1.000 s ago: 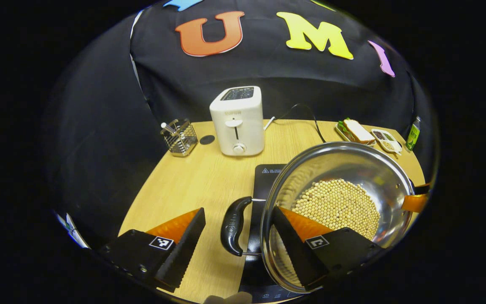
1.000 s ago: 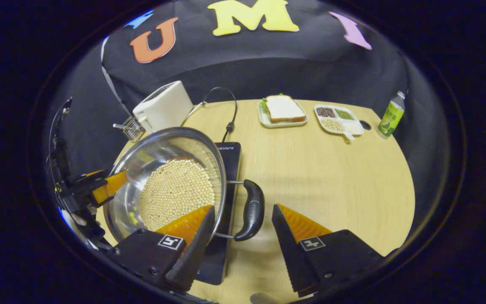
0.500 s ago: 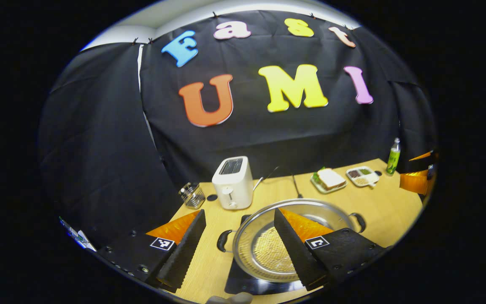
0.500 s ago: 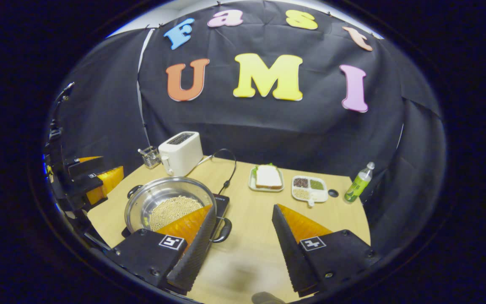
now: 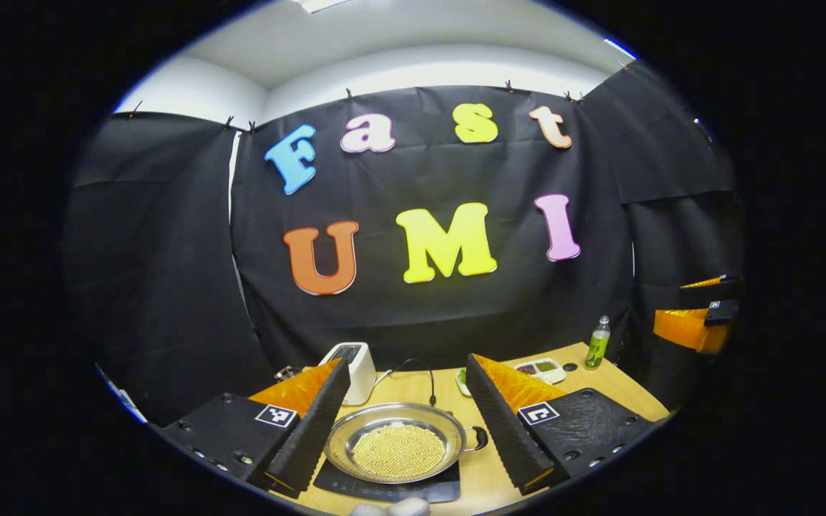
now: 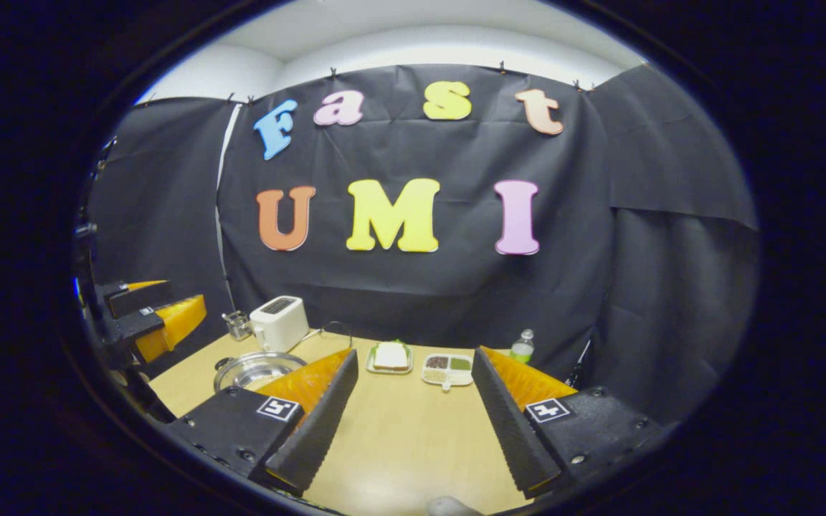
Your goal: First push the handle of the pot to place it horizontally, then grasp the pot with both hands and set it on the induction cooktop.
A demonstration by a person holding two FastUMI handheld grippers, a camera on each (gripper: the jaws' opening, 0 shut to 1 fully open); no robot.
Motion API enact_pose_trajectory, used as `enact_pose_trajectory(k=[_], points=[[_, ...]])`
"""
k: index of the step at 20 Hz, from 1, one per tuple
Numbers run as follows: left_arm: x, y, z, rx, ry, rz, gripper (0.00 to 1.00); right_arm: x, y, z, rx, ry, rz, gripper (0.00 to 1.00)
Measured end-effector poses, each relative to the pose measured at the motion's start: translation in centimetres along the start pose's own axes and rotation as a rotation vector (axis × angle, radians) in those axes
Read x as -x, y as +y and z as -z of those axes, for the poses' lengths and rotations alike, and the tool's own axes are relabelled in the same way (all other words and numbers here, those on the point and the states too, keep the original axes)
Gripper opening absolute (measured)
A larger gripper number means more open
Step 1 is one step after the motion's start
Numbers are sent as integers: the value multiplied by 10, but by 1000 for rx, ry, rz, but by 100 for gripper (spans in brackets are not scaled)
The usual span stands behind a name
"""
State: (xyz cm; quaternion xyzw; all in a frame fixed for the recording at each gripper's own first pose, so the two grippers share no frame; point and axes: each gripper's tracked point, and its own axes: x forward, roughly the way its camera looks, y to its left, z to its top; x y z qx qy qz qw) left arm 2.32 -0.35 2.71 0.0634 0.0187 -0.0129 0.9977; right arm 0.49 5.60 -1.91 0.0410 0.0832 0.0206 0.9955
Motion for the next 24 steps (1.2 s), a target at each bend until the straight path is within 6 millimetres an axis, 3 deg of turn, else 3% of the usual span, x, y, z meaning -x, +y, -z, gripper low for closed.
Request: enact_pose_trajectory(k=[2, 6, 8, 13, 24], points=[[12, -26, -4, 14, 5, 20, 96, 16, -28, -11, -5, -28, 17, 100], [35, -58, -22, 51, -5, 6, 96, 50, -65, -25, -19, -88, 24, 100], [43, -69, -25, 52, 3, -2, 96, 58, -81, -19, -26, -81, 23, 100], [60, -84, -28, 45, 8, -29, 96, 68, -112, -19, -46, -90, 15, 100], [81, -92, -30, 36, 2, -64, 96, 70, -140, -10, -73, -87, 0, 100]])
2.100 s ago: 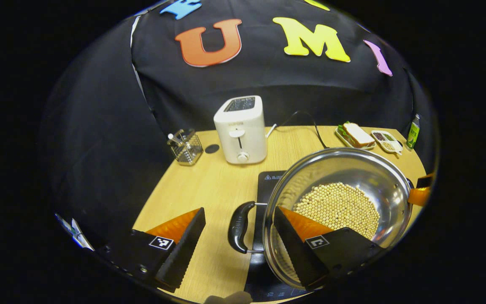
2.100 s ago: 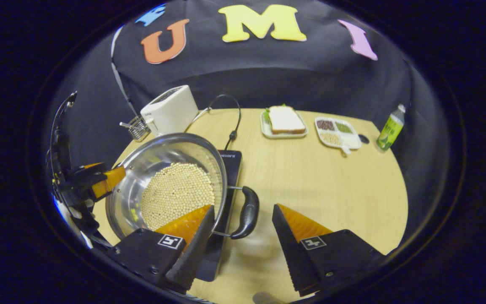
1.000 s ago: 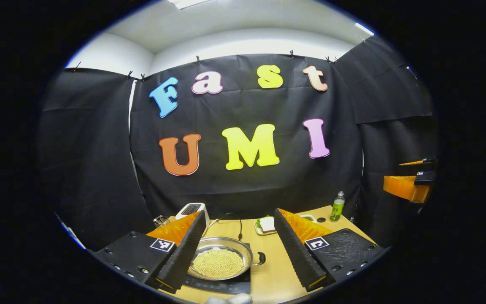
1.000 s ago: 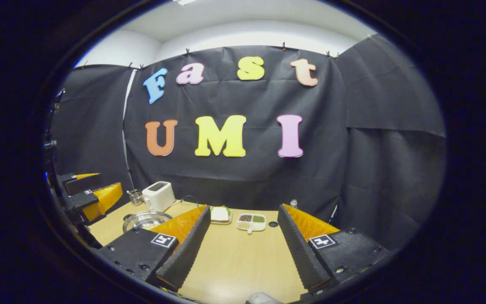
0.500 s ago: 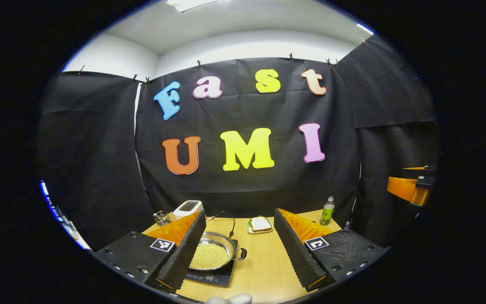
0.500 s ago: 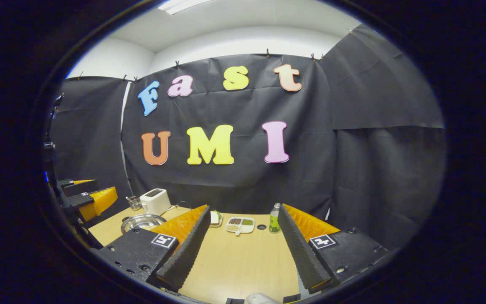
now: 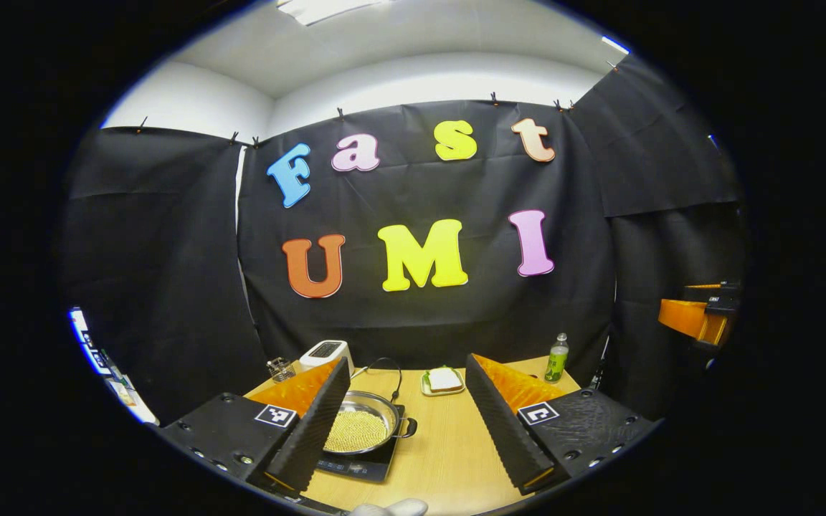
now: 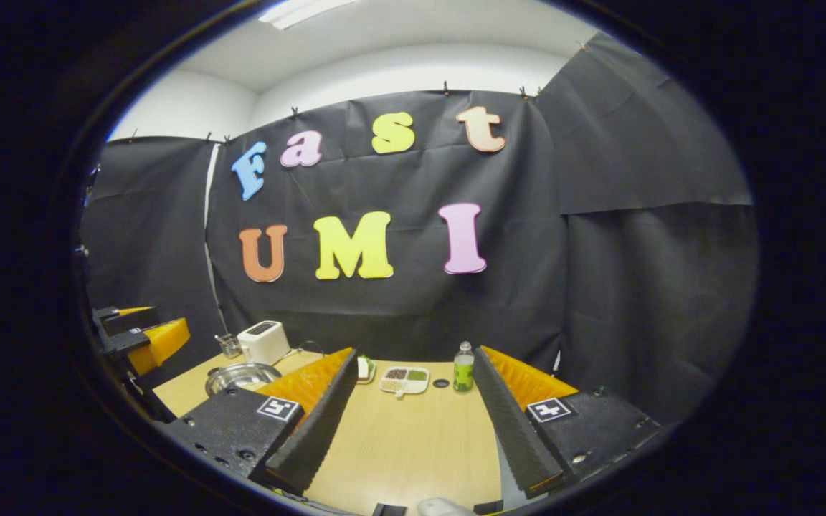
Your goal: First push the handle of the pot to place it horizontally, then grasp the pot with both hands and set it on the induction cooktop.
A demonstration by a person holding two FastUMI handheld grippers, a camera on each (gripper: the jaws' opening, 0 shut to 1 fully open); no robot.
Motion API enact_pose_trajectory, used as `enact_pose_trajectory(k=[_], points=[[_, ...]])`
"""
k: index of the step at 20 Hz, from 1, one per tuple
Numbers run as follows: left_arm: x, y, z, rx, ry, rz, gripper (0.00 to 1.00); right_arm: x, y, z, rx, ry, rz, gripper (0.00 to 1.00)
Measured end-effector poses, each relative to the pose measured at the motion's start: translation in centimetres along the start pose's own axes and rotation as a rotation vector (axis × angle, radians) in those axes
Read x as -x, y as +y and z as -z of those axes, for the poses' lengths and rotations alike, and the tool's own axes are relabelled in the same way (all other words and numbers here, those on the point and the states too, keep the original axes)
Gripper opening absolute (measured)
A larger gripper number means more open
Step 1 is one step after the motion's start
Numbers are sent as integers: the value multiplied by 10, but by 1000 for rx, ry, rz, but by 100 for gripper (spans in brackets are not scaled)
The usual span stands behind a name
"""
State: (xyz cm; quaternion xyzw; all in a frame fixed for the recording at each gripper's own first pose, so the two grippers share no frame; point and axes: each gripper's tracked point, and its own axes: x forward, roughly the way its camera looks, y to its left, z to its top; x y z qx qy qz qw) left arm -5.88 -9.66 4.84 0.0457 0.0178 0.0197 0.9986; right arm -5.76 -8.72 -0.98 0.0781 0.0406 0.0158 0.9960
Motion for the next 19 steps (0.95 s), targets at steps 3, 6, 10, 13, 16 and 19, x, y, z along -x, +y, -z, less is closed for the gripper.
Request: enact_pose_trajectory(k=[3, 6, 10, 13, 16, 19], points=[[-1, -3, 2, 27, 9, -4, 96, -2, 2, 4, 2, 9, -14, 100], [1, -2, 3, 19, 18, -15, 96, -3, 4, 4, -4, 9, -30, 100], [2, -5, 0, 12, 3, -19, 96, -6, -2, 1, 7, 2, -26, 100], [-1, -7, 0, 14, 6, -15, 96, -7, -2, 2, 12, 4, -29, 100], [-3, -7, 1, 14, 5, -15, 96, -8, -3, 2, 17, 2, -27, 100], [-1, -9, 1, 16, 4, -10, 96, -7, -3, 5, 11, 10, -25, 100]])
